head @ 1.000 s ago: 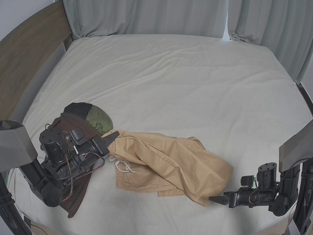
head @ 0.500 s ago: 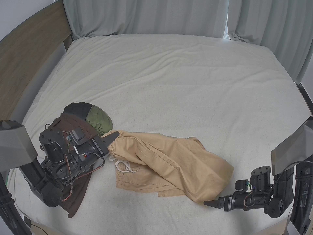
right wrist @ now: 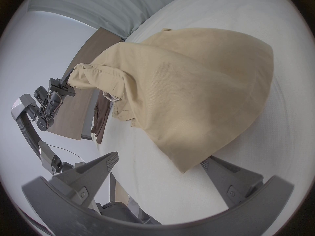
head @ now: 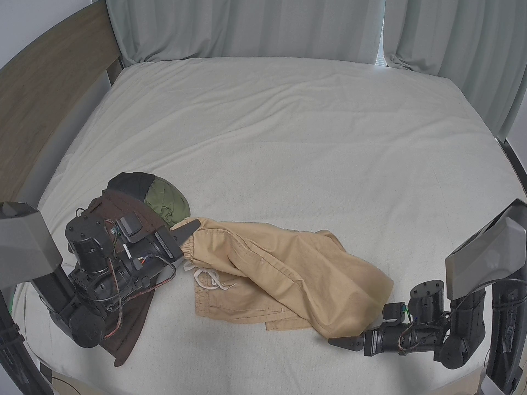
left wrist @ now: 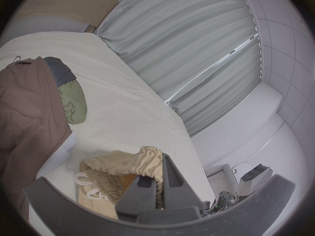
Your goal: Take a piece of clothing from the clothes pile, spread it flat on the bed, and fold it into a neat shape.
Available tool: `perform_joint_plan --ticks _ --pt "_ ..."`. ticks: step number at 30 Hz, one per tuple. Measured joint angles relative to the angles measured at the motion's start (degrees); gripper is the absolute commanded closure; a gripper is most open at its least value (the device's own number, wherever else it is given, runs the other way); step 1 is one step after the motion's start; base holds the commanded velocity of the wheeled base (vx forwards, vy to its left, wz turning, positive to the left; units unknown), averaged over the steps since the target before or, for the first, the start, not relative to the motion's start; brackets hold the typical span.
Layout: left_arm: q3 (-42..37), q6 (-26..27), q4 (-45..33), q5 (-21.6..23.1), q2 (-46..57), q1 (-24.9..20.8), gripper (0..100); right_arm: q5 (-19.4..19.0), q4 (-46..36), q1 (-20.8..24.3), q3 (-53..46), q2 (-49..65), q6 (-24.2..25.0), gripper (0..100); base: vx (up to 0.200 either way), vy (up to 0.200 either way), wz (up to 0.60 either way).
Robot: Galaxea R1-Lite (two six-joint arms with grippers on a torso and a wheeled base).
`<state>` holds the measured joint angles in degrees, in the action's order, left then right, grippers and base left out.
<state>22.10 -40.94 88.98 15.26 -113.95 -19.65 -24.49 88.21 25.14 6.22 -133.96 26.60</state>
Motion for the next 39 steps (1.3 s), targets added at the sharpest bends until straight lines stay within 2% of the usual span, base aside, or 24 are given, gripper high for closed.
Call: perform_joint_plan --ticks 13,14,30,35,39 --pt "0.0 0.0 0.0 0.0 0.0 0.0 100 0.0 0.1 0.3 0.3 -0.2 0.0 0 0.0 0.0 0.0" --pt "0.0 0.0 0.0 0.0 0.0 0.0 100 0.0 0.1 0.3 0.4 -0.2 0.0 100 0.0 0.0 0.0" --pt "-0.1 0.0 0.0 0.1 0.0 -0.1 100 -0.3 0.1 -1.0 0.6 1.8 0.1 100 0.0 0.0 0.0" --pt "-0.1 0.0 0.0 0.1 -0.2 0.0 100 -2.7 0.0 -3.4 0.5 6.0 0.5 100 0.0 0.0 0.0" --pt "-0.1 -0.1 0.0 0.2 -0.5 0.1 100 -5.8 0.0 -7.2 0.5 10.9 2.7 100 0.0 0.0 0.0"
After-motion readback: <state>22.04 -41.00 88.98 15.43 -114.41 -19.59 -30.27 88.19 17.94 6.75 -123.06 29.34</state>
